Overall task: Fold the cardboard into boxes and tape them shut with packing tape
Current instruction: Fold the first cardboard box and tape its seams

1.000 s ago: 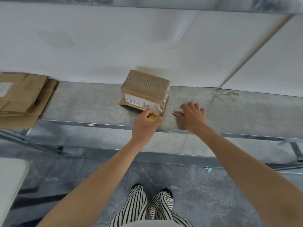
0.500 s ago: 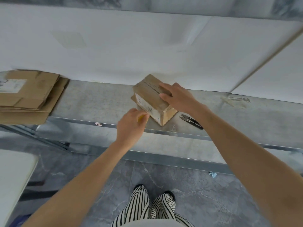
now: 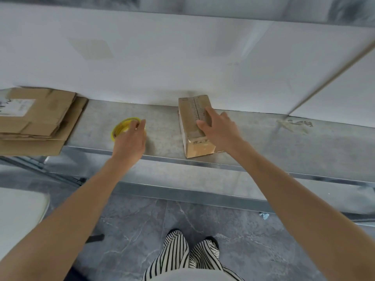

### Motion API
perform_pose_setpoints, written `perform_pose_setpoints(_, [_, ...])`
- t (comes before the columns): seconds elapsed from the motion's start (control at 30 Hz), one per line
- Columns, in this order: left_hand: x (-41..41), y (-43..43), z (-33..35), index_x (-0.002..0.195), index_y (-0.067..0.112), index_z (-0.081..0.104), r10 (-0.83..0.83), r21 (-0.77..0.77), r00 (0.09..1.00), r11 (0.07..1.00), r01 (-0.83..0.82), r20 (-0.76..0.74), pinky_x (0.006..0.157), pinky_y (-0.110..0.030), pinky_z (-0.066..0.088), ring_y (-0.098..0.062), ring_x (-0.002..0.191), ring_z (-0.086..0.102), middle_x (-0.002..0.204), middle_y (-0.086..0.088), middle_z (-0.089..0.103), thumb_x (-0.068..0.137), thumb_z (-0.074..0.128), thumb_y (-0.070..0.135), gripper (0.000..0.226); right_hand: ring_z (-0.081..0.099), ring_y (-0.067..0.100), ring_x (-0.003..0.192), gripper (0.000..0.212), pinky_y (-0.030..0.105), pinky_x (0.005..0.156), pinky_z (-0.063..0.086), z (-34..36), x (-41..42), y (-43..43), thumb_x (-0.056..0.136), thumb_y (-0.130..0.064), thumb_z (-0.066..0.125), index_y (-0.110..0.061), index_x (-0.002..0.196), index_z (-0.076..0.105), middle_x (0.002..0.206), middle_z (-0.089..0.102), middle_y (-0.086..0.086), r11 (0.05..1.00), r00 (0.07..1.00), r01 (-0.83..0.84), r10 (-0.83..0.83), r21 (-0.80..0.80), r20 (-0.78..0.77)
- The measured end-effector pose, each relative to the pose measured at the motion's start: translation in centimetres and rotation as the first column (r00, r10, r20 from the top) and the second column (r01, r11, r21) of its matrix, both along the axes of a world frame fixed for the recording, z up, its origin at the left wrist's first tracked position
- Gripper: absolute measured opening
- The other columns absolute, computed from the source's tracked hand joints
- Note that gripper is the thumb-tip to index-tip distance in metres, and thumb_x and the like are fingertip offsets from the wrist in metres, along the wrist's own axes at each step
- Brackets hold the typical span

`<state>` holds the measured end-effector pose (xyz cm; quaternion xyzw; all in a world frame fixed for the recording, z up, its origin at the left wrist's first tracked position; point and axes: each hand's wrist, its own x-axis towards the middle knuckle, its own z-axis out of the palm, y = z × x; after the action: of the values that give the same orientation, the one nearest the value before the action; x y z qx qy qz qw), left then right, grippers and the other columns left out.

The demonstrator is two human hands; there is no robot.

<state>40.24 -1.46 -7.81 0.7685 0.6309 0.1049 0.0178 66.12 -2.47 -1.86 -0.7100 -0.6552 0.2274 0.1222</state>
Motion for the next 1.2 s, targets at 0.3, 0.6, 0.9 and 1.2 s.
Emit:
perform_pose_setpoints(0.3, [-0.5,0.5,-2.1,0.147,0.012,0.030,0.087,-0.259,0.995,0.963,-0.073,0.045,0.102,-0.048,0.027,-0.043,0.123,0.033,0.145,-0.016,0.033,0.090,0.055,0.019,0.063,0.053,0.033,0.101,0.056,0.034,0.076,0.038,-0.1,-0.6,-0.3,0.094,-0.054,0.040,-0.029,0.143,0.028,0.122,0.044,0.013,0.998,0.998,0.053,-0.052,0.018,-0.045])
perform_pose_setpoints(0.6, [7.7,-2.8,3.3,0.078,0.021,0.063,0.417,-0.521,0.423,0.837,0.166,0.804,0.075,-0.027,0.037,-0.011,0.087,0.053,0.093,-0.002,0.062,0.080,0.057,0.043,0.023,0.052,0.030,0.099,0.056,0.032,0.075,0.037,-0.3,-1.1,-0.4,0.092,-0.054,0.043,-0.028,0.140,0.032,0.118,0.045,0.011,0.996,0.993,0.083,-0.080,0.036,-0.086])
perform_pose_setpoints(0.9, [10.7,-3.7,0.1,0.108,0.023,0.044,0.372,-0.358,0.302,0.928,-0.102,0.878,0.075,-0.031,0.052,-0.019,0.086,0.061,0.089,0.006,0.058,0.097,0.046,0.014,0.015,0.054,0.030,0.091,0.052,0.037,0.078,0.047,-1.0,-1.4,-0.7,0.096,-0.052,0.036,-0.030,0.142,0.026,0.113,0.043,0.010,0.997,0.986,0.072,-0.065,0.040,-0.153])
perform_pose_setpoints(1.2, [12.5,-1.0,3.1,0.129,0.013,0.049,0.193,-0.250,0.473,0.966,0.060,0.860,0.093,-0.018,0.039,-0.018,0.120,0.050,0.129,-0.004,0.053,0.096,0.037,0.032,0.040,0.043,0.021,0.129,0.063,0.043,0.109,0.036,-2.2,-0.8,-0.8,0.096,-0.050,0.035,-0.032,0.151,0.010,0.147,0.037,0.002,0.996,0.837,0.038,-0.078,-0.085,-0.541])
